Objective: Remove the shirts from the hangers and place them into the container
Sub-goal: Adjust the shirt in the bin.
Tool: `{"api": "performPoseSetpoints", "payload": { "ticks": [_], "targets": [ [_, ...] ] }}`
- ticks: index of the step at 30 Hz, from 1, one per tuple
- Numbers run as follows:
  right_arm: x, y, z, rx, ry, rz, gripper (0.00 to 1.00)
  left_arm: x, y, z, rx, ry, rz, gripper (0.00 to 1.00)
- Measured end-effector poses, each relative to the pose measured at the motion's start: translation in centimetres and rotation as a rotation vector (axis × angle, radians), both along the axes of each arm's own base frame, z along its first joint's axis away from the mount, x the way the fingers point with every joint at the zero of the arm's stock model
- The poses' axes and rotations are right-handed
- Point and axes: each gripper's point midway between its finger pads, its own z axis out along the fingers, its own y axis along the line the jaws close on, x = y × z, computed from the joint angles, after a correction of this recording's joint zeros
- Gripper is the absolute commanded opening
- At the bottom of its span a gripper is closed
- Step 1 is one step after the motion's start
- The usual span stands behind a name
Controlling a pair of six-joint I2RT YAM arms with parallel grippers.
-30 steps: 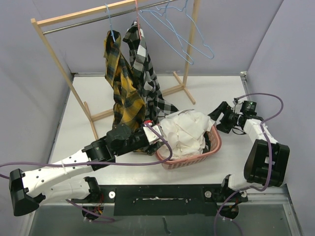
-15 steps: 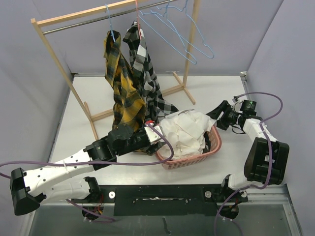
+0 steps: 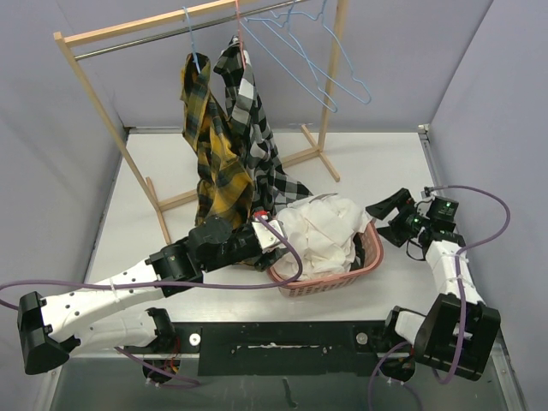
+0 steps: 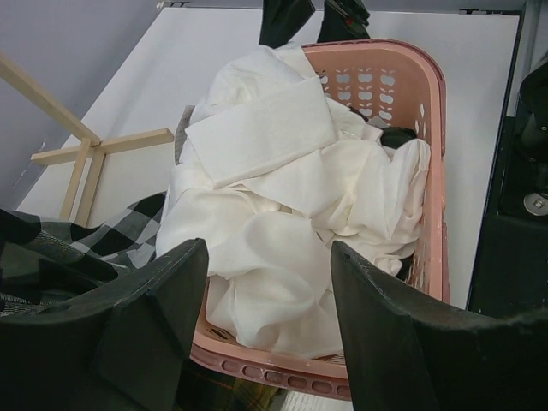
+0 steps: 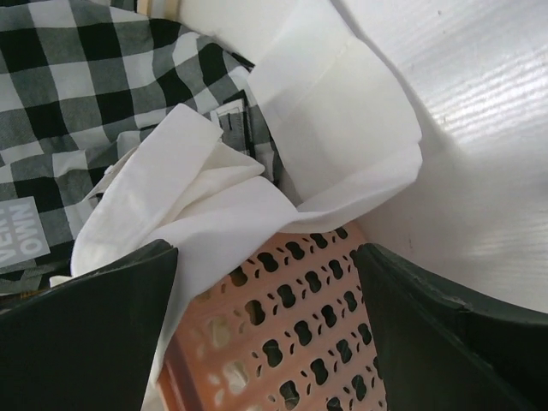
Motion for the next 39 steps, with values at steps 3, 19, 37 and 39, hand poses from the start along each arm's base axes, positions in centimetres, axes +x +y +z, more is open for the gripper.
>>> {"api": "performPoseSetpoints", "payload": {
  "ticks": [3,19,37,39],
  "targets": [
    [-0.6,0.4,-1.2,0.042,0.040,-0.023,0.89,0.0,0.0,0.0,0.000,0.000,-0.001,0.58],
    [2.8,0.4,-4.0,0.186,0.078,-0.060,0.62,0.1,-0.2,-0.4,0.012,0.006,0.000,0.58],
    [6.0,0.5,10.8,-0.151,-0.282,0.082,0.54,0.1,-0.3,-0.6,0.016,0.004,-0.001,0.58],
    [5.6,0.9,12.5,-0.194,-0.310,0.096,0.67,0.0,-0.3,-0.6,0.016,0.004,-0.001,0.58]
  ]
}}
